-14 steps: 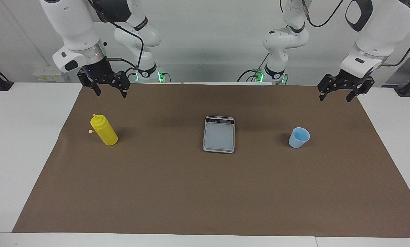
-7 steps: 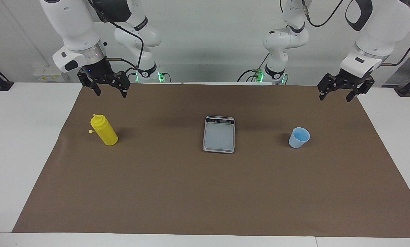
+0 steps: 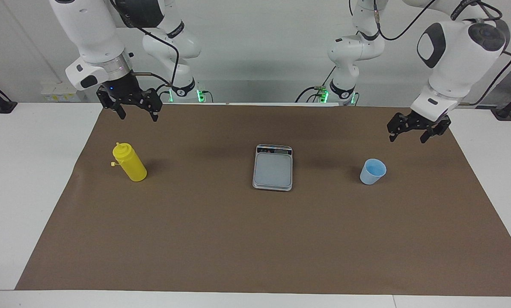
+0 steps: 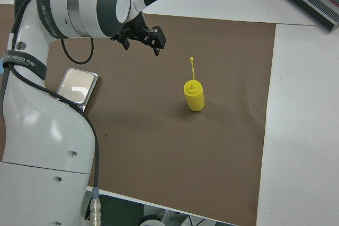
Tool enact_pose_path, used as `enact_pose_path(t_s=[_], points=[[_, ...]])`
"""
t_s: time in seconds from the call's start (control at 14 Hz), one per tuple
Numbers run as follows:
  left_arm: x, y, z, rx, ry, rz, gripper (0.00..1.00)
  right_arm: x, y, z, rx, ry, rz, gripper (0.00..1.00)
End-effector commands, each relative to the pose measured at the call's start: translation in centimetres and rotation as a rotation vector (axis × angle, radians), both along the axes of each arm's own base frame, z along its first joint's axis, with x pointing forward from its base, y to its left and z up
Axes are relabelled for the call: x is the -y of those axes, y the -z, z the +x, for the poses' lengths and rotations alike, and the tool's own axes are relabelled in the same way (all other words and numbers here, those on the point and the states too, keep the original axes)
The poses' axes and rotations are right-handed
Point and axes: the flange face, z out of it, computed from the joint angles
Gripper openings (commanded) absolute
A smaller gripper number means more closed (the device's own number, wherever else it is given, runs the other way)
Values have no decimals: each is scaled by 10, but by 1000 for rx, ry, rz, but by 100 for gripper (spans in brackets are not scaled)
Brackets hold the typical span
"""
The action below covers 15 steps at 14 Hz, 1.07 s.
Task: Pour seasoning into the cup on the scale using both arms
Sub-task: 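Move the left gripper toward the light-blue cup, then close the left gripper on the light-blue cup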
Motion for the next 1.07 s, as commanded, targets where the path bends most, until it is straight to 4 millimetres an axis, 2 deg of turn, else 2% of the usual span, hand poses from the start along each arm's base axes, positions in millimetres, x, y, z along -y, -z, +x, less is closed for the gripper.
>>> enact_pose_path(t_s=[0.0, 0.36, 0.71, 0.86, 1.0], points=[[-16, 36, -14, 15, -30, -12, 100, 4, -1, -4, 4, -11, 5, 100], [-19, 111, -25, 25, -164, -49, 100, 4, -1, -4, 4, -10, 5, 100], [-31, 152, -38, 47, -227, -74, 100, 4, -1, -4, 4, -11, 5, 100], [-32, 157, -38, 48, -241, -87, 100, 4, -1, -4, 4, -11, 5, 100], [-32, 175, -31, 55, -251, -101, 100, 4, -1, -4, 4, -11, 5, 100]])
